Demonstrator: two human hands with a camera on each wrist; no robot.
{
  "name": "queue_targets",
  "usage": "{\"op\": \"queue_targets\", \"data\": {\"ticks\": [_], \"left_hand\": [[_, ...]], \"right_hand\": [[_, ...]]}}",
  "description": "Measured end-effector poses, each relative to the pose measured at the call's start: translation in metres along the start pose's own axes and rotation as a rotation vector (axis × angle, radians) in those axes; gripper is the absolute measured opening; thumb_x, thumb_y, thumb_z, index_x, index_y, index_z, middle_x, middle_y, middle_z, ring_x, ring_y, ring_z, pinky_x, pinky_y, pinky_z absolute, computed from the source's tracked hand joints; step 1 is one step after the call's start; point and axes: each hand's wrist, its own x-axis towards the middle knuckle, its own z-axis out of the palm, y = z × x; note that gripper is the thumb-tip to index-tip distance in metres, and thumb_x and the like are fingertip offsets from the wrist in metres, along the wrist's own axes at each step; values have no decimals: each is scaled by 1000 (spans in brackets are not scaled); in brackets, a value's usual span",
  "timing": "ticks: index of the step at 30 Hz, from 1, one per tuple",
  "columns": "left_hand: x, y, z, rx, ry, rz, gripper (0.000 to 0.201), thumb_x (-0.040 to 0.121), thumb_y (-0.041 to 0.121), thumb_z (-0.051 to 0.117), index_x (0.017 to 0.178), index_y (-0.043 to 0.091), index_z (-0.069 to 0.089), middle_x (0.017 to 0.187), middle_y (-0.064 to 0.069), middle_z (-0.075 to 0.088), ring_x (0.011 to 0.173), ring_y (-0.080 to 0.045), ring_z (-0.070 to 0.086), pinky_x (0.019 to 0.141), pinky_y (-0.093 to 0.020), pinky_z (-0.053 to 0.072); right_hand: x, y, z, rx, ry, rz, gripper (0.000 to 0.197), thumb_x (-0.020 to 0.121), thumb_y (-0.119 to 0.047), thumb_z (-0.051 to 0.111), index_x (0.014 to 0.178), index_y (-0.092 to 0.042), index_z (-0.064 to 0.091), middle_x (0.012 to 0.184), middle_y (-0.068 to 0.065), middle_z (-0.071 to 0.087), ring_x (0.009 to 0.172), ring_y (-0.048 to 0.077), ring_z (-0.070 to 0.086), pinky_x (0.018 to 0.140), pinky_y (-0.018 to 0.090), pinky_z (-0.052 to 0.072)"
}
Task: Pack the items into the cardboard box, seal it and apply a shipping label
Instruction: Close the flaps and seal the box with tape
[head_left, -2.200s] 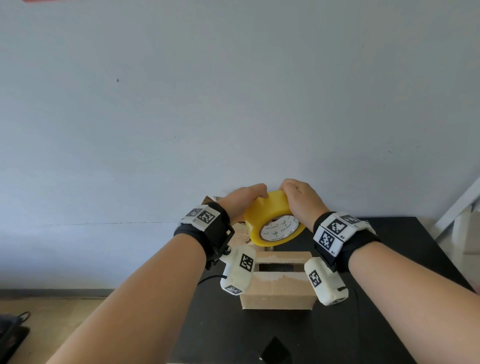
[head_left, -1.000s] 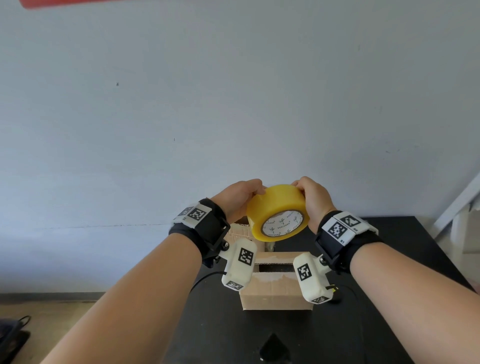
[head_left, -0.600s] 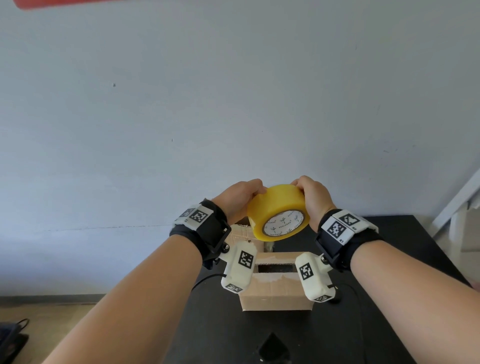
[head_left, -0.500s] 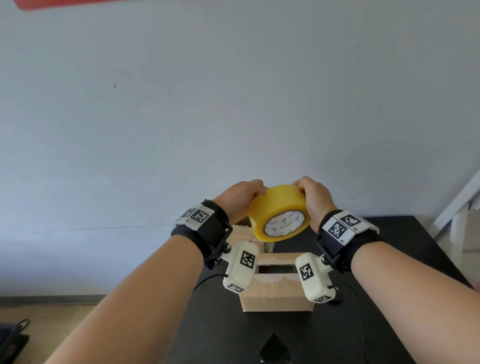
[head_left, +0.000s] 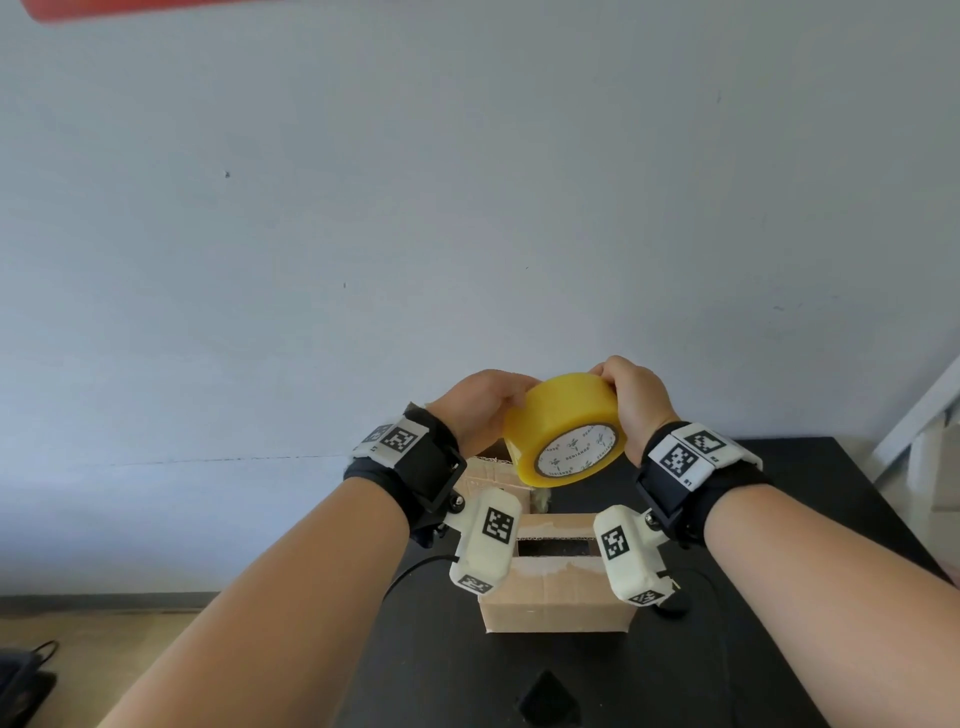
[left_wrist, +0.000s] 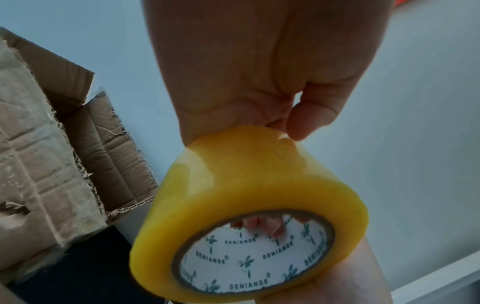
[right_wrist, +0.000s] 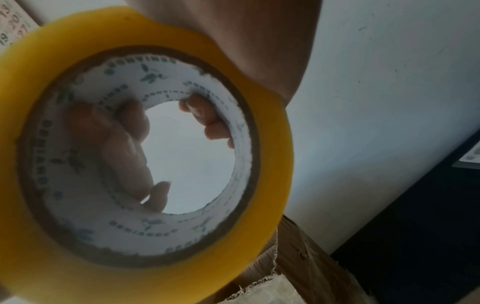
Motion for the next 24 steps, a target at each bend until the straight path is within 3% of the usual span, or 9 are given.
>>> {"op": "queue_targets", "data": {"ticks": [3,5,7,11,14,17,19,20,24], "left_hand": [[2,0,-3,-71,-59,-3,22,94,11,37,82,4,54,85,-8,56,77,-21,54,75,-31,47],[4,2,-4,-53,-63,-25,18,97,20,47,94,5,57,91,-8,60,83,-22,59,81,-33,49],[7,2,-7,-49,-55,-62,25,99,18,45,113,1,56,106,-13,63,95,-28,61,90,-39,49],[10,0,-15,-160,-61,-95,27,98,14,43,116,-3,54,119,-19,59,102,-32,59,96,-44,46],[17,-5,-20,-252,7,-88,30,97,13,43,119,-6,51,121,-23,56,104,-36,57,100,-51,43],[20,-6,-25,-363,93,-67,29,96,11,42,118,-7,50,112,-24,54,89,-37,60,85,-49,53],[19,-5,-28,-422,100,-68,32,95,8,44,121,-8,52,105,-25,57,75,-35,64,67,-44,58],[20,-5,-30,-424,106,-72,31,95,7,46,121,-6,53,103,-25,58,74,-35,65,65,-44,58],[26,-7,-30,-70,219,14,12,94,8,51,99,9,62,97,-15,62,87,-30,60,76,-42,54]], "right_hand": [[4,0,1,-23,-19,-1,30,93,-16,39,69,-12,57,77,9,53,83,28,49,67,32,38],[6,0,1,-23,-25,9,29,92,-17,39,70,-12,57,81,12,53,84,29,49,69,35,38],[8,0,2,-17,-27,25,29,92,-18,40,69,-13,58,80,12,53,84,30,50,72,36,38],[11,-5,2,-4,-64,33,30,91,-21,42,72,-15,64,80,9,60,82,30,54,74,38,43],[10,-10,1,34,-185,28,29,89,-35,47,87,-17,69,92,12,67,79,27,59,76,38,46],[10,-10,4,-30,-326,-46,41,75,-48,58,109,-27,67,112,6,65,99,21,60,90,40,45],[10,-8,7,-182,-405,-117,43,78,-34,65,120,-29,59,115,0,60,104,16,56,91,34,45],[10,-8,8,-274,-426,-151,45,81,-21,67,124,-27,55,112,-2,58,101,14,55,86,30,45],[12,-3,10,-516,-276,-246,44,82,4,55,120,-18,56,102,3,60,93,21,58,75,29,46]]}}
